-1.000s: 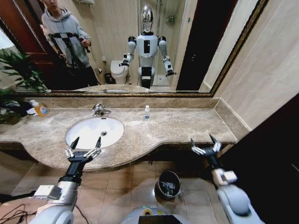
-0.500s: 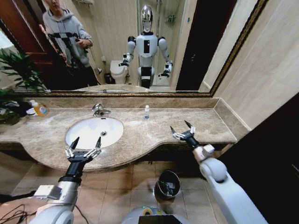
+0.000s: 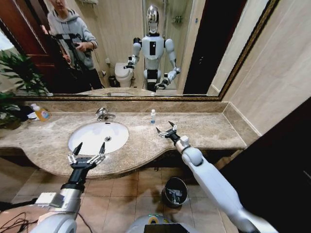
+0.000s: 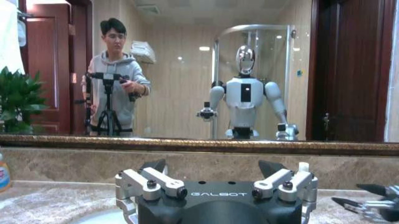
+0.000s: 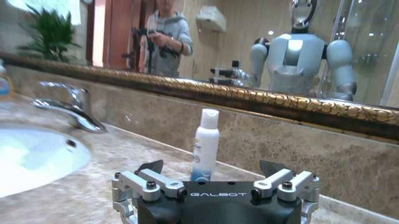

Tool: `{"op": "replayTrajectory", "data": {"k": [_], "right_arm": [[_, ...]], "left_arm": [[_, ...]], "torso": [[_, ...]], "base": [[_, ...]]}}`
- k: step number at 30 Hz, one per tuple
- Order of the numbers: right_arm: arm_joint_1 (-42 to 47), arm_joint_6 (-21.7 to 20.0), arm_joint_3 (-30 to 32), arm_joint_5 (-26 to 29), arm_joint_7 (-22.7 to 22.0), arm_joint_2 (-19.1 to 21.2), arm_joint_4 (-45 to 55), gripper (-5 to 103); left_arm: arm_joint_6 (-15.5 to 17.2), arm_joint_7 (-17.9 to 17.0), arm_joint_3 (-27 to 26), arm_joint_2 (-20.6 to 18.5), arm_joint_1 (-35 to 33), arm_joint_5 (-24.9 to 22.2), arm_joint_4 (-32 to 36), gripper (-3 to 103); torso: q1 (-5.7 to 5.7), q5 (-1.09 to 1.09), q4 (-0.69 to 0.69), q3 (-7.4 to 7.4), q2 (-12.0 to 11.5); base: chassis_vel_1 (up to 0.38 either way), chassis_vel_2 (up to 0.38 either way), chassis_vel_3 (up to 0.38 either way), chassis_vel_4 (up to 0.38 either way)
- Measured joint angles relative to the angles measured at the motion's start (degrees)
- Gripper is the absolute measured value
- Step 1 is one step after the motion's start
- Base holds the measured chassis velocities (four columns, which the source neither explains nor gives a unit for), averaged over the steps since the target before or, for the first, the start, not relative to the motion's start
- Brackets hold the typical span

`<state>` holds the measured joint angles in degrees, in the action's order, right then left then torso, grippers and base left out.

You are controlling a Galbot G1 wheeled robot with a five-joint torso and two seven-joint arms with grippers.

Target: Pick up the trash from the sink and place it in the trash bin.

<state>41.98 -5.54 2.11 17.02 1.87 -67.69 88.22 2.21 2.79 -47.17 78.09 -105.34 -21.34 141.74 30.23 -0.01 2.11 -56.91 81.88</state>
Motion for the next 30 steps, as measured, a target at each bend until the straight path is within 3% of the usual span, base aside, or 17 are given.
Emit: {"op": "replayTrajectory", "data": {"k": [9, 18, 30], "right_arm": [[-7.3, -0.6, -5.2, -0.8, -0.5, -3.1, -8.2, 100], [-11.9, 0.2, -5.6, 0.3, -1.5, -10.5, -16.2, 100], [-13.3, 1.2, -2.1, -1.3, -2.4, -11.5, -20.5, 99]], "left_arm": [[0.0, 0.0, 0.0, 0.0, 0.0, 0.0, 0.0, 100], [0.0, 0.0, 0.0, 0.0, 0.0, 0.0, 0.0, 100], [0.0, 0.0, 0.0, 0.0, 0.0, 0.0, 0.0, 100]], "torso": [[-0.01, 0.00, 0.00, 0.00, 0.0], [-0.01, 0.00, 0.00, 0.00, 0.0], [-0.01, 0.00, -0.01, 0.01, 0.0]], "base": [[0.000, 0.000, 0.000, 0.000], [0.000, 0.000, 0.000, 0.000], [0.000, 0.000, 0.000, 0.000]]}}
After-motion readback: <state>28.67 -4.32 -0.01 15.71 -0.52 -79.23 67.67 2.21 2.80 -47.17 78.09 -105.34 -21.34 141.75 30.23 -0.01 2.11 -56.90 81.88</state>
